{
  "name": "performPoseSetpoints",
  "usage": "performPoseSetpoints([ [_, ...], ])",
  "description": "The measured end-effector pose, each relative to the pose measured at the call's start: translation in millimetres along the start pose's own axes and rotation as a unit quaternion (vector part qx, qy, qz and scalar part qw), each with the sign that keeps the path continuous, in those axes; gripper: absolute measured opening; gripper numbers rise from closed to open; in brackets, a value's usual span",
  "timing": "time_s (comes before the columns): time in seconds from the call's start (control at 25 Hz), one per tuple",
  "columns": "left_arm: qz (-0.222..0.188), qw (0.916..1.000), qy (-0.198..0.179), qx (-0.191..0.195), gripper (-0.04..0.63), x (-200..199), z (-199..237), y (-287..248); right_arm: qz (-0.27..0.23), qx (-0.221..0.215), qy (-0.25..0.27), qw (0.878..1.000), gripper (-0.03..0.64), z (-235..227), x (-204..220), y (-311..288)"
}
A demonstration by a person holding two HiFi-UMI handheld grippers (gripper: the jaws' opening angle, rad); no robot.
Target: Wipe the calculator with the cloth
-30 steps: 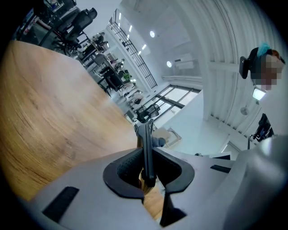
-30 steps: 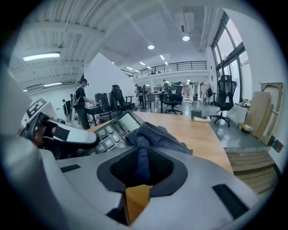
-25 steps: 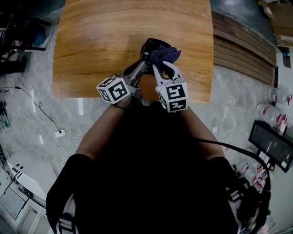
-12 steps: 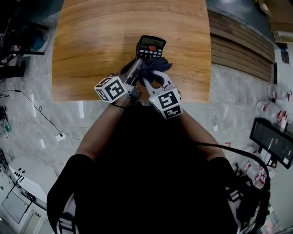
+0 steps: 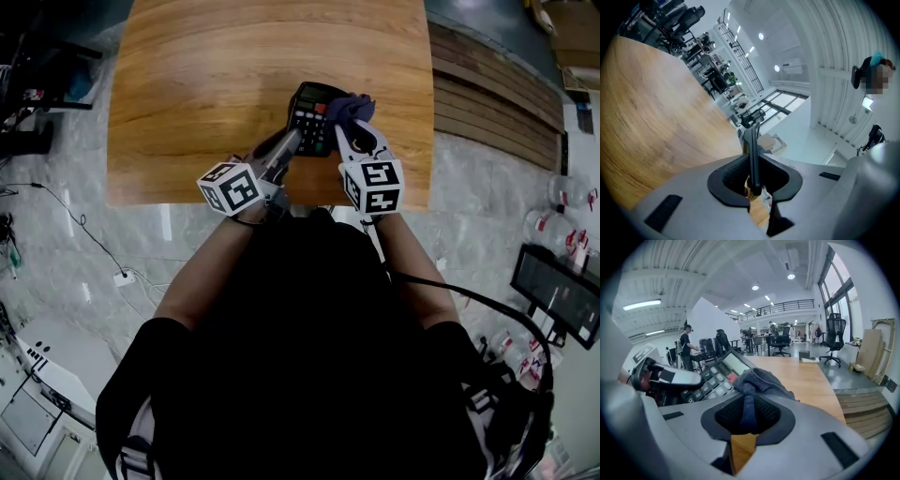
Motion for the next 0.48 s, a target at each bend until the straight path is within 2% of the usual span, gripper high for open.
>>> performPoseSetpoints([
  [0.24, 0.024, 0.9995, -0.021, 0.001, 0.071, 8.3, -2.8, 0.8, -0.025, 0.023, 0.004, 0.999, 0.063, -16.9, -28.3, 2.2],
  [0.36, 0.043, 0.9982, -0.039, -0.013, 0.071, 13.3, -0.7, -0.9, -0.04, 0.014, 0.028, 0.999, 0.063, -5.3, -42.0, 3.3],
  [0.48, 0.062, 0.9965, -0.05, -0.023, 0.071, 25.5, -0.6, -1.3, -0.055, -0.013, 0.063, 0.996, 0.063, 21.5, -53.2, 5.5],
])
Point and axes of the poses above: the fingertips, and each gripper's own axes: y backward along the fingers, z to its left, x out of its underside, the point moved 1 cm from there along y, backward along the fingers, and after that the axes turned 8 degrees about y, right-handed, at the moved point
